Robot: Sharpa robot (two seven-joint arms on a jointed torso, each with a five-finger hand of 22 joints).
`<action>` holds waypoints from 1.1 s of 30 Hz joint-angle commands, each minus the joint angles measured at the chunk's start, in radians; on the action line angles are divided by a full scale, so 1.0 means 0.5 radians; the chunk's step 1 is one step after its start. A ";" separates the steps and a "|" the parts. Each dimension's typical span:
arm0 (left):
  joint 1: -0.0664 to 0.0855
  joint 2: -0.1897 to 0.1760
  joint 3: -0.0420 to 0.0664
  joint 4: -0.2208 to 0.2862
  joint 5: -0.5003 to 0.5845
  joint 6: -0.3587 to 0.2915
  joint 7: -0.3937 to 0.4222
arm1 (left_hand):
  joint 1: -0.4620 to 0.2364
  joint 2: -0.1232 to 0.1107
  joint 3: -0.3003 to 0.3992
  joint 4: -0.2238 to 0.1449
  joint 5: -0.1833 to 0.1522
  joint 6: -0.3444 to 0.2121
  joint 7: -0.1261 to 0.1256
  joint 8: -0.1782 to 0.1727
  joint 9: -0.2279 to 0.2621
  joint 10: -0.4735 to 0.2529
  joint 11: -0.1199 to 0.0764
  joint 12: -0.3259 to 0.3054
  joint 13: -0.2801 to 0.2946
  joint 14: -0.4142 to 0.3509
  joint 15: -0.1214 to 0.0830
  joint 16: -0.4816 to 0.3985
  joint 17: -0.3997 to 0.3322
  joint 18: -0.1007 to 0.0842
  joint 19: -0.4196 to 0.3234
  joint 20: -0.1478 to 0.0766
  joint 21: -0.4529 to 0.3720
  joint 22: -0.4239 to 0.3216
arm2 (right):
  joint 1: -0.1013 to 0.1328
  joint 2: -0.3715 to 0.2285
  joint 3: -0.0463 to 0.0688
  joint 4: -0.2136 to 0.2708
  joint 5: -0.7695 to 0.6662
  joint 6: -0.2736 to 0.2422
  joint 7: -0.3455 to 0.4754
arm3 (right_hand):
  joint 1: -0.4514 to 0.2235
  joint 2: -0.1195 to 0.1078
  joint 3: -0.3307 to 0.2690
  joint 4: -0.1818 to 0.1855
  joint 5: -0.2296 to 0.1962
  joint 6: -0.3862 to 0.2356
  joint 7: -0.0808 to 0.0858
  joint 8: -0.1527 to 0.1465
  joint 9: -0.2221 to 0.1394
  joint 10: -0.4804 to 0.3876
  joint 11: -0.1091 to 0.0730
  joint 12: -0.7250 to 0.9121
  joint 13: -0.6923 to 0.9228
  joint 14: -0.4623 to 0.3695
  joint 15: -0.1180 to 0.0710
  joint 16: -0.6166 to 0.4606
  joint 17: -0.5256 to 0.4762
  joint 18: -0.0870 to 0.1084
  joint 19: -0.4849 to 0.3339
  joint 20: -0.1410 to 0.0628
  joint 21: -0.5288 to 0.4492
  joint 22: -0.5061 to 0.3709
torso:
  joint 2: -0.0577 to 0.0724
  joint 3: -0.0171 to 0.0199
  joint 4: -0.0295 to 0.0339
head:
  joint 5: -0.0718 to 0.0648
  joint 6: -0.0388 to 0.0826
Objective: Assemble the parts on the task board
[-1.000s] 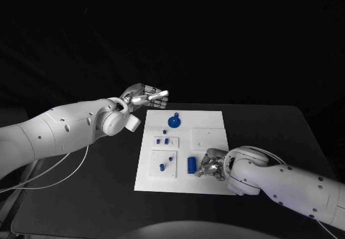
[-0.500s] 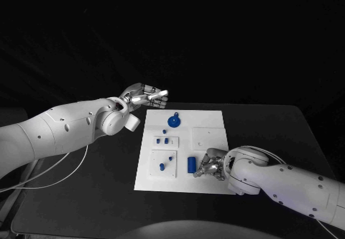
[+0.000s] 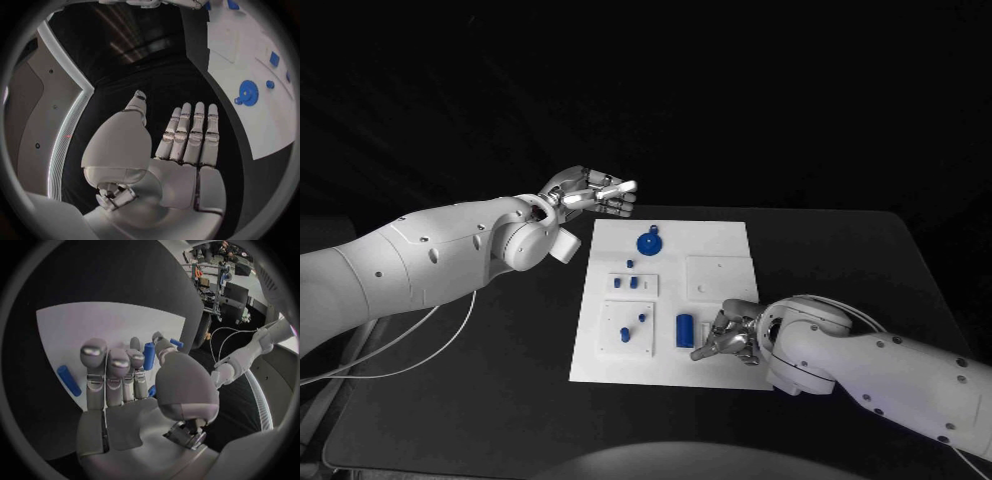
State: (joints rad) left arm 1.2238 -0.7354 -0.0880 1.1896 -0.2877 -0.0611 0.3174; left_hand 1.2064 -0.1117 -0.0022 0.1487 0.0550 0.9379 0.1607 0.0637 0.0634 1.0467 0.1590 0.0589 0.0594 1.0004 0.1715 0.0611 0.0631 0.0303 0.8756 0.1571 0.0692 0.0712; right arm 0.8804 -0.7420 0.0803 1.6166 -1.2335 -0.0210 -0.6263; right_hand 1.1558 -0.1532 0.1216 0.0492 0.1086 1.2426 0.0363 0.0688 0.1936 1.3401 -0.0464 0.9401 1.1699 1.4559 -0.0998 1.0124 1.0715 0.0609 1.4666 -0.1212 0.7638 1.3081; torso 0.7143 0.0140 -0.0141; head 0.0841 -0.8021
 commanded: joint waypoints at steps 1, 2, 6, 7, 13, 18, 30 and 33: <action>0.000 -0.002 0.001 0.005 -0.012 0.017 0.017 | 0.010 0.016 0.001 -0.009 -0.005 0.013 0.001 0.000 0.000 -0.006 -0.003 0.001 0.001 0.004 -0.001 -0.002 -0.002 0.024 0.014 0.004 0.013 0.003 | 0.000 -0.050 0.027 0.047 0.045 -0.042 0.072 | 0.018 -0.008 -0.021 0.053 -0.011 -0.010 0.004 -0.010 0.016 -0.007 0.004 0.001 -0.001 -0.004 -0.004 -0.009 0.001 -0.016 0.061 -0.005 -0.008 0.185 | 0.000 -0.0004 -0.006 | -0.008 0.005; 0.000 -0.003 0.001 0.005 -0.012 0.015 0.017 | 0.010 0.016 0.001 -0.009 -0.005 0.013 0.001 0.000 0.000 -0.006 -0.003 0.001 0.001 0.004 -0.001 -0.002 -0.002 0.024 0.014 0.004 0.013 0.003 | 0.000 -0.074 0.042 0.065 0.059 -0.054 0.088 | 0.025 -0.002 -0.017 0.057 -0.013 -0.011 0.004 -0.010 0.019 -0.006 0.004 0.003 0.000 -0.004 -0.004 -0.010 0.000 -0.015 0.061 -0.005 -0.009 0.184 | -0.001 -0.0001 -0.008 | -0.011 0.009; 0.000 -0.005 0.001 0.007 -0.013 0.008 0.021 | 0.011 0.015 0.001 -0.009 -0.005 0.020 -0.001 0.001 0.000 -0.003 -0.005 0.001 0.001 0.006 -0.002 -0.002 -0.002 0.024 0.014 0.004 0.014 0.003 | 0.000 -0.161 0.119 0.123 0.109 -0.080 0.134 | 0.052 0.024 0.025 0.037 -0.017 -0.033 0.008 -0.010 0.019 -0.006 0.007 0.005 0.000 -0.002 -0.003 -0.011 0.001 -0.012 0.062 -0.004 -0.011 0.184 | -0.001 0.0023 -0.007 | -0.027 0.022; 0.000 -0.006 0.001 0.007 -0.013 0.005 0.023 | 0.011 0.014 0.001 -0.009 -0.005 0.023 -0.002 0.001 0.000 -0.002 -0.005 0.001 0.001 0.006 -0.002 -0.001 -0.002 0.024 0.014 0.004 0.014 0.003 | 0.000 -0.186 0.142 0.134 0.117 -0.082 0.142 | 0.038 0.023 0.049 0.020 -0.022 -0.032 0.008 -0.011 0.020 -0.008 0.006 0.006 -0.001 -0.001 -0.002 -0.010 0.002 -0.011 0.063 -0.003 -0.011 0.185 | -0.002 0.0032 -0.008 | -0.029 0.024; 0.000 -0.010 0.001 0.014 -0.012 -0.014 0.041 | 0.007 0.033 -0.007 -0.043 -0.004 0.054 -0.006 0.002 0.002 0.011 -0.010 0.001 0.001 0.039 -0.011 -0.001 -0.001 0.019 0.024 -0.004 0.017 0.004 | 0.001 -0.323 0.244 0.111 0.122 -0.060 0.153 | 0.089 0.060 0.280 -0.142 -0.045 -0.018 -0.003 -0.012 0.008 -0.003 0.000 0.016 0.004 -0.002 -0.005 -0.012 0.002 -0.015 0.064 -0.004 -0.005 0.186 | 0.000 0.0052 -0.008 | -0.057 0.044; 0.000 -0.015 0.001 0.021 -0.012 -0.020 0.046 | 0.004 0.039 -0.007 -0.054 -0.004 0.054 -0.005 0.002 0.002 0.011 -0.010 0.001 0.001 0.043 -0.012 0.000 -0.001 0.019 0.028 -0.006 0.018 0.004 | 0.001 -0.375 0.265 0.063 0.051 -0.025 0.126 | 0.059 0.086 0.291 -0.218 -0.005 0.011 -0.016 -0.010 0.045 0.000 -0.010 0.025 0.010 0.000 -0.009 -0.007 0.005 -0.021 0.063 -0.009 0.003 0.188 | 0.003 0.0074 -0.003 | -0.068 0.042; 0.000 -0.017 0.000 0.027 -0.012 -0.016 0.044 | 0.003 0.039 -0.007 -0.058 -0.004 0.055 -0.005 0.002 0.002 0.013 -0.010 0.001 0.001 0.044 -0.013 -0.001 -0.001 0.021 0.033 -0.007 0.021 0.005 | -0.027 -0.387 0.274 0.001 -0.222 0.111 -0.116 | -0.012 0.021 0.315 -0.080 -0.102 -0.024 -0.016 -0.010 0.223 -0.005 -0.006 0.011 0.003 0.001 -0.004 -0.004 0.007 -0.026 0.060 -0.006 0.003 0.186 | 0.002 -0.0003 0.002 | -0.084 0.032; 0.000 -0.017 0.000 0.027 -0.012 -0.013 0.043 | 0.001 0.038 -0.008 -0.059 -0.004 0.054 -0.006 0.002 0.002 0.012 -0.010 0.001 0.001 0.043 -0.013 -0.001 -0.001 0.022 0.035 -0.007 0.021 0.005 | -0.045 -0.371 0.271 -0.019 -0.280 0.118 -0.151 | -0.043 -0.022 0.347 -0.018 -0.118 -0.042 -0.011 -0.009 0.238 -0.010 -0.003 0.004 -0.001 -0.001 -0.005 -0.008 0.005 -0.026 0.060 -0.008 -0.001 0.185 | 0.001 -0.0027 0.004 | -0.087 0.029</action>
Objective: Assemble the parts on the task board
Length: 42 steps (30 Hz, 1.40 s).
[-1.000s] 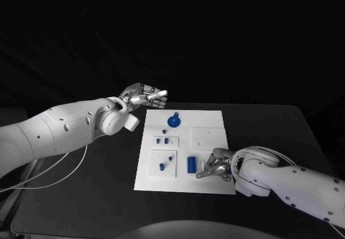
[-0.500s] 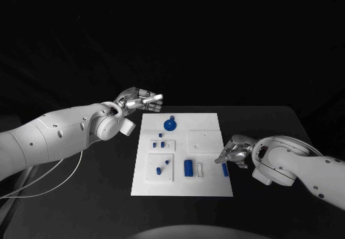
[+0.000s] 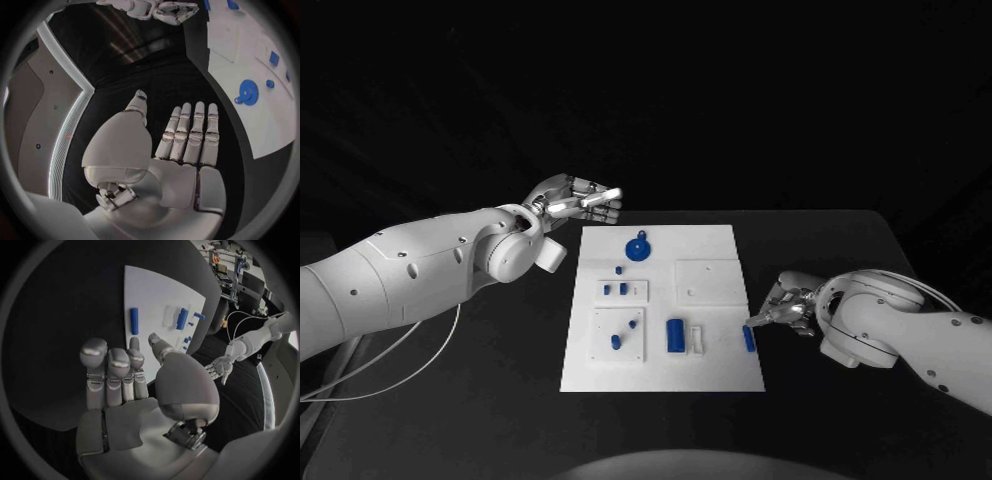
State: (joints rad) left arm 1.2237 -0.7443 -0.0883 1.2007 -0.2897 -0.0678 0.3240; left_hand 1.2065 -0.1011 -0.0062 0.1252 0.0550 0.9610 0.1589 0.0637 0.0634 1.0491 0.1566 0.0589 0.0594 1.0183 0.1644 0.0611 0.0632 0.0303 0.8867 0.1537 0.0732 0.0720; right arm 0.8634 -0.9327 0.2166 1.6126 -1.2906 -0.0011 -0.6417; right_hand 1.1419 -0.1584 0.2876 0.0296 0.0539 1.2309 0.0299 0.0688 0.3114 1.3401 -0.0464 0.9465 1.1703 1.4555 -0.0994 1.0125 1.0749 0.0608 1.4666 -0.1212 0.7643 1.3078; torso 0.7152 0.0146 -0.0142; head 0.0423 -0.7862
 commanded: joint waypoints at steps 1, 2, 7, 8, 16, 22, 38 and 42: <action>0.000 0.001 0.001 0.005 -0.008 0.002 0.029 | 0.001 0.017 0.000 -0.012 -0.004 0.008 -0.002 0.002 0.002 0.007 -0.006 0.001 0.001 0.008 0.002 -0.001 -0.001 0.022 0.012 0.000 0.013 0.003 | -0.018 0.017 -0.003 -0.017 -0.180 0.080 -0.129 | -0.029 -0.030 0.032 0.041 -0.011 -0.024 0.008 -0.009 0.001 -0.010 -0.002 -0.011 -0.002 -0.001 -0.007 -0.008 0.000 -0.026 0.060 -0.009 -0.003 0.186 | 0.000 -0.0038 0.004 | -0.003 -0.003; 0.000 0.001 0.001 0.004 -0.008 0.003 0.028 | 0.001 0.017 0.000 -0.012 -0.004 0.008 -0.002 0.002 0.002 0.007 -0.006 0.001 0.001 0.008 0.002 -0.001 -0.001 0.022 0.012 0.000 0.013 0.003 | -0.024 0.024 -0.003 -0.023 -0.194 0.086 -0.136 | -0.044 -0.041 0.029 0.051 -0.011 -0.031 0.012 -0.012 -0.002 -0.010 -0.001 -0.011 -0.002 -0.001 -0.006 -0.010 -0.001 -0.026 0.060 -0.010 -0.002 0.186 | 0.000 -0.0034 0.003 | -0.001 -0.005; 0.000 0.002 0.000 0.003 -0.008 0.008 0.025 | -0.001 0.016 0.000 -0.008 -0.005 0.007 -0.002 0.002 0.002 0.007 -0.005 0.001 0.001 0.007 0.002 -0.001 -0.001 0.022 0.012 0.000 0.012 0.003 | -0.051 0.061 -0.021 -0.062 -0.252 0.115 -0.156 | -0.116 -0.066 0.028 0.127 -0.011 -0.044 0.016 -0.010 -0.012 -0.014 0.003 -0.022 -0.005 -0.002 -0.004 -0.015 -0.001 -0.027 0.059 -0.009 -0.013 0.184 | 0.000 -0.0031 0.005 | 0.001 -0.010; 0.000 0.002 0.000 0.003 -0.008 0.009 0.024 | -0.001 0.016 0.000 -0.008 -0.005 0.007 -0.002 0.002 0.002 0.007 -0.005 0.001 0.001 0.007 0.002 -0.001 -0.001 0.022 0.012 0.000 0.012 0.003 | -0.055 0.068 -0.026 -0.069 -0.261 0.118 -0.158 | -0.112 -0.077 0.036 0.151 -0.011 -0.043 0.017 -0.009 -0.017 -0.014 0.003 -0.027 -0.007 -0.001 -0.004 -0.018 0.001 -0.028 0.060 -0.010 -0.017 0.183 | 0.000 -0.0031 0.005 | 0.001 -0.010; 0.000 0.002 0.000 0.003 -0.008 0.017 0.019 | -0.005 0.009 0.000 0.009 -0.005 0.001 0.000 0.002 0.001 0.004 -0.004 0.001 0.001 0.006 0.002 -0.001 -0.001 0.022 0.011 0.001 0.011 0.003 | -0.080 0.121 -0.047 -0.114 -0.297 0.112 -0.164 | -0.172 -0.089 0.018 0.251 -0.011 -0.047 0.016 -0.009 -0.023 -0.016 0.003 -0.039 -0.011 -0.001 -0.005 -0.025 0.001 -0.028 0.060 -0.010 -0.024 0.182 | 0.000 -0.0014 0.003 | 0.006 -0.016; 0.000 0.003 0.000 0.002 -0.008 0.020 0.016 | -0.005 0.009 0.000 0.009 -0.005 0.001 0.000 0.002 0.001 0.004 -0.004 0.001 0.001 0.006 0.002 -0.001 -0.001 0.022 0.011 0.001 0.011 0.003 | -0.091 0.166 -0.065 -0.146 -0.310 0.096 -0.164 | -0.106 -0.089 0.012 0.277 -0.011 -0.040 0.015 -0.008 -0.024 -0.012 0.002 -0.038 -0.007 0.002 -0.005 -0.028 0.006 -0.029 0.063 -0.010 -0.022 0.184 | 0.001 -0.0005 0.003 | 0.007 -0.019; 0.000 -0.002 0.000 0.000 -0.008 0.020 0.006 | -0.001 0.014 0.003 0.019 -0.005 -0.019 0.005 0.001 0.000 0.003 -0.002 0.001 0.001 0.005 0.003 -0.001 -0.001 0.022 0.011 0.001 0.011 0.003 | -0.104 0.177 -0.084 -0.189 -0.224 0.021 -0.154 | -0.062 0.200 0.633 -0.564 0.484 -0.025 0.043 -0.009 0.027 -0.031 -0.001 -0.036 -0.007 -0.001 -0.002 -0.029 -0.004 -0.015 0.052 -0.003 0.008 0.190 | -0.001 -0.0013 0.002 | 0.014 -0.030; 0.000 -0.005 0.000 0.000 -0.008 0.020 0.003 | -0.001 0.015 0.003 0.018 -0.005 -0.021 0.005 0.001 0.000 0.000 -0.002 0.001 0.001 0.005 0.003 -0.001 -0.001 0.022 0.011 0.001 0.011 0.003 | -0.104 0.157 -0.084 -0.181 -0.167 -0.011 -0.148 | -0.103 0.215 0.674 -0.609 0.470 -0.021 0.041 -0.010 0.050 -0.027 -0.003 -0.037 -0.012 -0.001 -0.002 -0.026 -0.009 -0.012 0.046 -0.002 0.025 0.190 | -0.001 -0.0023 0.000 | 0.017 -0.030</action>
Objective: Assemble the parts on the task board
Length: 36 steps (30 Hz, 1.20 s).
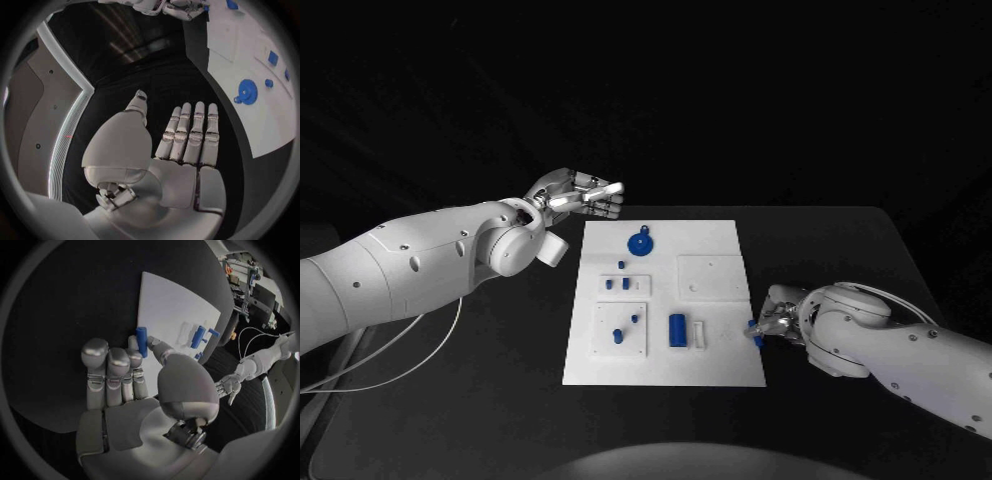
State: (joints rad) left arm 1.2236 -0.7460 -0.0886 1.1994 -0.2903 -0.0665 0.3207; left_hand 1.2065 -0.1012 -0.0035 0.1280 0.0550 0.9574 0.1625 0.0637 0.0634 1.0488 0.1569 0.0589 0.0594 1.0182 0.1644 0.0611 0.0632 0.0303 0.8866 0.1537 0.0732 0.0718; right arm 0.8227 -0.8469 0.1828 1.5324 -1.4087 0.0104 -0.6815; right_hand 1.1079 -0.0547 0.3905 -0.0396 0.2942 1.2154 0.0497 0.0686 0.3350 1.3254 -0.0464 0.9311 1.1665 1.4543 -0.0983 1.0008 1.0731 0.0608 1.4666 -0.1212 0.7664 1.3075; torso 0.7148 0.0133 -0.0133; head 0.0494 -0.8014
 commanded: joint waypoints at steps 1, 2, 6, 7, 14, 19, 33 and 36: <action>0.000 -0.002 0.001 0.002 -0.007 0.017 0.009 | -0.001 0.016 -0.003 0.011 -0.005 -0.014 -0.003 0.001 0.000 -0.001 -0.002 0.001 0.001 0.004 0.003 -0.001 -0.001 0.022 0.011 0.001 0.011 0.003 | -0.022 -0.023 -0.015 -0.017 0.085 -0.042 -0.067 | -0.037 0.009 0.469 -0.473 -0.011 0.011 0.001 -0.009 0.004 0.003 -0.003 -0.005 -0.004 0.001 -0.004 -0.003 -0.006 -0.012 0.046 -0.002 0.023 0.190 | -0.001 0.0002 -0.002 | 0.002 0.000; 0.000 -0.003 0.000 0.002 -0.007 0.017 0.008 | -0.001 0.016 -0.003 0.011 -0.005 -0.014 -0.003 0.001 0.000 -0.001 -0.002 0.001 0.001 0.004 0.003 -0.001 -0.001 0.022 0.011 0.001 0.011 0.003 | -0.022 -0.031 -0.011 -0.013 0.099 -0.049 -0.066 | -0.037 0.009 0.469 -0.474 -0.010 0.012 0.000 -0.008 0.006 0.004 -0.003 -0.003 -0.003 0.000 -0.004 -0.004 -0.007 -0.012 0.046 -0.002 0.025 0.190 | -0.001 -0.0001 -0.002 | 0.003 0.000; 0.000 -0.004 0.000 0.001 -0.007 0.017 0.006 | -0.001 0.016 -0.003 0.011 -0.005 -0.014 -0.003 0.001 0.000 -0.001 -0.002 0.001 0.001 0.004 0.003 -0.001 -0.001 0.022 0.011 0.001 0.011 0.003 | -0.022 -0.073 0.035 0.019 0.132 -0.069 -0.065 | -0.040 0.006 0.450 -0.473 -0.029 0.021 -0.003 -0.008 0.015 0.010 -0.006 -0.001 -0.005 0.000 -0.006 -0.003 -0.009 -0.013 0.046 -0.003 0.029 0.190 | -0.001 -0.0005 -0.002 | 0.005 -0.001; 0.000 -0.004 0.000 0.000 -0.007 0.017 0.005 | -0.001 0.016 -0.003 0.011 -0.005 -0.014 -0.003 0.001 0.000 -0.001 -0.002 0.001 0.001 0.004 0.003 -0.001 -0.001 0.022 0.011 0.001 0.011 0.003 | -0.022 -0.081 0.047 0.028 0.138 -0.072 -0.064 | -0.034 0.010 0.434 -0.475 -0.033 0.021 -0.005 -0.008 0.024 0.009 -0.007 -0.005 -0.009 0.000 -0.007 -0.002 -0.011 -0.013 0.044 -0.004 0.028 0.188 | -0.001 -0.0008 -0.002 | 0.005 -0.001; 0.000 0.001 0.000 -0.005 -0.007 0.019 0.001 | -0.002 0.019 -0.003 0.010 -0.005 -0.016 -0.002 0.001 0.000 -0.001 -0.002 0.001 0.001 0.004 0.003 -0.001 -0.001 0.022 0.011 0.002 0.011 0.003 | -0.008 -0.114 0.157 0.106 0.210 -0.074 -0.053 | -0.030 0.009 0.414 -0.474 -0.027 0.027 -0.007 -0.008 0.033 0.015 -0.007 0.001 -0.006 0.000 -0.006 0.001 -0.013 -0.015 0.043 -0.004 0.033 0.189 | -0.001 -0.0013 -0.001 | 0.002 0.007; 0.000 0.004 0.000 -0.006 -0.007 0.022 -0.003 | -0.002 0.019 -0.003 0.010 -0.005 -0.016 -0.002 0.001 0.000 -0.001 -0.002 0.001 0.001 0.004 0.003 -0.001 -0.001 0.022 0.011 0.002 0.011 0.003 | -0.001 -0.094 0.179 0.178 0.275 -0.061 -0.039 | -0.023 0.026 0.357 -0.466 -0.074 0.034 -0.014 -0.008 0.049 0.022 -0.010 -0.001 -0.009 0.001 -0.007 0.006 -0.014 -0.017 0.042 -0.004 0.034 0.188 | 0.000 -0.0003 0.002 | 0.000 0.006; 0.000 0.017 -0.001 -0.008 -0.007 0.034 -0.009 | -0.005 0.023 -0.005 0.008 -0.006 -0.013 -0.004 0.001 0.000 -0.003 -0.004 0.000 0.001 0.003 0.003 -0.001 -0.001 0.023 0.011 0.002 0.011 0.003 | -0.003 0.095 0.079 0.157 0.351 -0.052 -0.009 | -0.011 0.042 0.305 -0.465 -0.086 0.039 -0.019 -0.008 0.069 0.027 -0.011 -0.003 -0.012 0.000 -0.007 0.009 -0.017 -0.020 0.043 -0.004 0.029 0.188 | 0.000 0.0005 0.003 | 0.004 0.000; 0.000 0.019 -0.001 -0.008 -0.007 0.038 -0.011 | -0.005 0.023 -0.005 0.008 -0.006 -0.013 -0.004 0.001 0.000 -0.003 -0.004 0.000 0.001 0.003 0.003 -0.001 -0.001 0.023 0.011 0.002 0.011 0.003 | -0.005 0.141 0.039 0.129 0.341 -0.055 -0.004 | -0.011 0.042 0.305 -0.465 -0.086 0.039 -0.019 -0.008 0.069 0.027 -0.011 -0.003 -0.012 0.000 -0.007 0.009 -0.017 -0.020 0.043 -0.004 0.029 0.188 | 0.001 0.0009 0.002 | 0.009 0.000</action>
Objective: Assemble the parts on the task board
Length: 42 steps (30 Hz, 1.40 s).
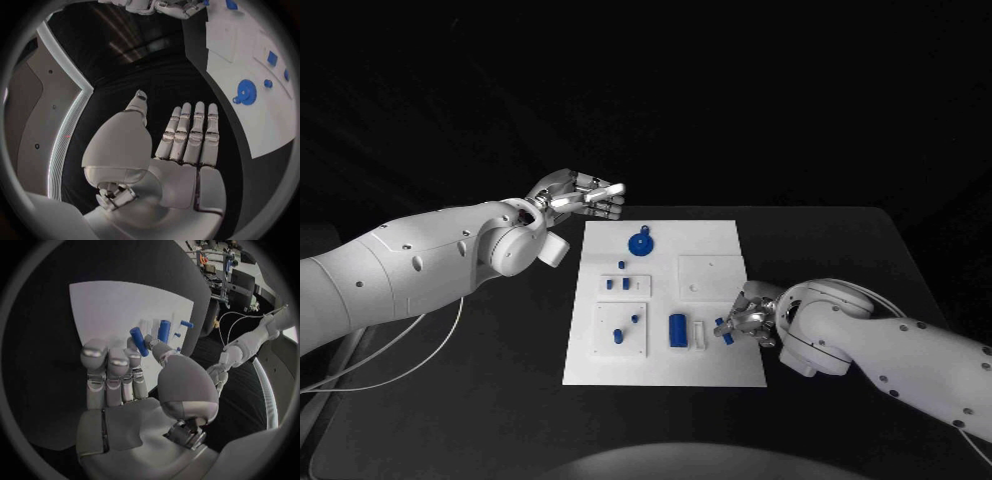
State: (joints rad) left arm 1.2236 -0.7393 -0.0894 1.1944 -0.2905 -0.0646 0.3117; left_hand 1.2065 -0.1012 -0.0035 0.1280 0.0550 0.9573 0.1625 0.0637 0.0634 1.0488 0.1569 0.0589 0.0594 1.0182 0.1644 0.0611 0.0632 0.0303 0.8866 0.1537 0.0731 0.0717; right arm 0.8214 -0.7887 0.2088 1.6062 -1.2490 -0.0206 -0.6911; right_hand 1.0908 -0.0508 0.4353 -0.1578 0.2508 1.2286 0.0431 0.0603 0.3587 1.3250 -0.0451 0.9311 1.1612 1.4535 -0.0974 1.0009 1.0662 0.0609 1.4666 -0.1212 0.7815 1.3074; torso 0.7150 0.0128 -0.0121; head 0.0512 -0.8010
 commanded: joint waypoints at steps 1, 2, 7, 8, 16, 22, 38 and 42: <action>0.000 0.007 0.000 0.002 -0.006 0.035 0.006 | -0.005 0.023 -0.005 0.008 -0.006 -0.013 -0.004 0.001 0.000 -0.003 -0.004 0.000 0.001 0.003 0.003 -0.001 -0.001 0.023 0.011 0.002 0.011 0.003 | -0.003 0.037 -0.021 -0.026 0.017 0.005 0.016 | 0.022 0.036 0.212 -0.229 0.003 0.012 -0.005 0.008 0.022 0.028 -0.014 -0.004 -0.002 0.002 -0.009 0.009 -0.004 -0.020 0.043 -0.004 -0.003 0.188 | 0.001 0.0018 0.000 | 0.006 -0.001; 0.000 0.007 0.000 0.003 -0.006 0.036 0.006 | -0.005 0.023 -0.005 0.008 -0.006 -0.013 -0.004 0.001 0.000 -0.003 -0.004 0.000 0.001 0.003 0.003 -0.001 -0.001 0.023 0.011 0.002 0.011 0.003 | -0.004 0.048 -0.027 -0.034 0.014 0.005 0.017 | 0.022 0.036 0.212 -0.229 0.003 0.012 -0.005 0.008 0.022 0.028 -0.014 -0.004 -0.002 0.002 -0.009 0.009 -0.004 -0.020 0.043 -0.004 -0.003 0.188 | 0.001 0.0018 0.000 | 0.006 -0.001; 0.000 0.010 -0.001 0.003 -0.006 0.039 0.004 | -0.008 0.030 -0.007 0.004 -0.006 -0.020 -0.004 0.001 0.000 -0.006 -0.004 0.001 0.001 0.001 0.004 -0.001 -0.001 0.023 0.010 0.003 0.011 0.003 | -0.006 0.101 -0.057 -0.079 0.004 0.005 0.018 | 0.020 0.041 0.189 -0.226 -0.010 0.014 -0.009 0.009 0.027 0.030 -0.015 -0.001 -0.001 0.002 -0.009 0.008 -0.006 -0.020 0.043 -0.004 -0.006 0.187 | 0.000 0.0010 -0.001 | 0.007 -0.002; 0.000 0.010 -0.001 0.003 -0.006 0.040 0.004 | -0.008 0.030 -0.007 0.004 -0.006 -0.020 -0.004 0.001 0.000 -0.006 -0.004 0.001 0.001 0.001 0.004 -0.001 -0.001 0.023 0.010 0.003 0.011 0.003 | -0.006 0.108 -0.061 -0.086 0.003 0.006 0.018 | 0.020 0.043 0.186 -0.226 -0.013 0.014 -0.010 0.009 0.027 0.030 -0.015 -0.002 -0.001 0.002 -0.009 0.008 -0.006 -0.021 0.043 -0.004 -0.007 0.187 | 0.000 0.0005 -0.001 | 0.007 -0.002; 0.000 0.013 -0.002 0.003 -0.006 0.043 0.001 | -0.010 0.032 -0.008 0.002 -0.006 -0.021 -0.004 0.000 0.000 -0.006 -0.004 0.001 0.001 0.000 0.004 -0.001 -0.001 0.024 0.010 0.003 0.011 0.003 | -0.006 0.164 -0.088 -0.137 -0.012 -0.038 0.032 | 0.028 0.059 0.121 -0.210 -0.109 0.016 -0.022 0.010 0.043 0.034 -0.018 -0.001 -0.002 0.003 -0.010 0.013 -0.004 -0.024 0.047 -0.005 -0.006 0.188 | 0.000 0.0008 -0.002 | 0.015 -0.002; 0.000 0.012 -0.002 0.003 -0.006 0.044 -0.003 | -0.012 0.033 -0.009 0.002 -0.006 -0.023 -0.004 0.000 0.000 -0.007 -0.004 0.001 0.001 -0.001 0.005 -0.001 -0.001 0.024 0.010 0.003 0.011 0.003 | -0.006 0.184 -0.092 -0.139 -0.027 -0.088 0.050 | 0.034 0.063 0.095 -0.197 -0.138 0.022 -0.030 0.010 0.053 0.039 -0.021 0.002 -0.002 0.004 -0.011 0.019 0.000 -0.026 0.050 -0.006 0.000 0.189 | 0.000 0.0012 -0.001 | 0.019 -0.001; 0.000 0.003 -0.002 0.006 -0.006 0.045 -0.014 | -0.013 0.036 -0.010 -0.001 -0.006 -0.019 -0.005 0.001 0.000 -0.009 -0.004 0.001 0.001 -0.002 0.005 -0.001 -0.001 0.025 0.010 0.004 0.011 0.003 | -0.006 0.190 -0.092 -0.139 -0.034 -0.111 0.058 | 0.031 0.059 0.090 -0.188 -0.138 0.027 -0.035 0.009 0.057 0.046 -0.023 0.007 0.002 0.004 -0.014 0.016 -0.004 -0.028 0.053 -0.009 0.003 0.191 | 0.001 0.0033 -0.003 | 0.031 -0.005; 0.000 0.002 -0.002 0.006 -0.006 0.045 -0.016 | -0.013 0.036 -0.010 -0.001 -0.006 -0.019 -0.005 0.001 0.000 -0.009 -0.004 0.001 0.001 -0.002 0.005 -0.001 -0.001 0.025 0.010 0.004 0.011 0.003 | -0.006 0.190 -0.092 -0.153 -0.038 -0.111 0.051 | 0.028 0.057 0.086 -0.184 -0.142 0.028 -0.038 0.009 0.057 0.047 -0.024 0.009 0.003 0.004 -0.014 0.016 -0.005 -0.029 0.053 -0.009 0.003 0.190 | 0.001 0.0015 -0.004 | 0.032 -0.005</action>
State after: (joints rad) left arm 1.2236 -0.7388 -0.0908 1.1952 -0.2907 -0.0577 0.3006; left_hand 1.2006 -0.0953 -0.0035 0.1280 0.0550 0.9537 0.1588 0.0637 0.0634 1.0488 0.1569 0.0589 0.0594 1.0182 0.1644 0.0611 0.0632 0.0303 0.8866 0.1537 0.0731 0.0722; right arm 0.8201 -0.6950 0.1637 1.5350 -1.2559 -0.0659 -0.6725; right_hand 1.0954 -0.0392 0.4128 -0.1826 0.1811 1.2417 0.0303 0.0656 0.3863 1.3302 -0.0432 0.9311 1.1614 1.4536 -0.0971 1.0050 1.0652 0.0609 1.4666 -0.1212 0.7815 1.3073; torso 0.7151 0.0140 -0.0136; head 0.0668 -0.8038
